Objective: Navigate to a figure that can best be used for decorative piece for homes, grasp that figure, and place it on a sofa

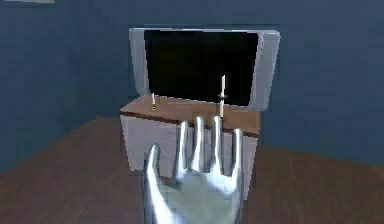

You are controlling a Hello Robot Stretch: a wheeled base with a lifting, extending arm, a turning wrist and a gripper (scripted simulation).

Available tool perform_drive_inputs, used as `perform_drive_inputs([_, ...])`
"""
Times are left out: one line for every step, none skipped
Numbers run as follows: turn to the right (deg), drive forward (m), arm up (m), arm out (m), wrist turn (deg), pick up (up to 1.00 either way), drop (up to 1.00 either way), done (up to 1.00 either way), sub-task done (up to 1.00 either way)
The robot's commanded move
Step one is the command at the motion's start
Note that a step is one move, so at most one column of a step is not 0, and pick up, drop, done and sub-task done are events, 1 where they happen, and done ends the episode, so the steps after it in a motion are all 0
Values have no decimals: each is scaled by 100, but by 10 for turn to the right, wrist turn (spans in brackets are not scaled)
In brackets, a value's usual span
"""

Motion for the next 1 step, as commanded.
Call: perform_drive_inputs([450, 0, 0, 0, 0, 0, 0, 0, 0])
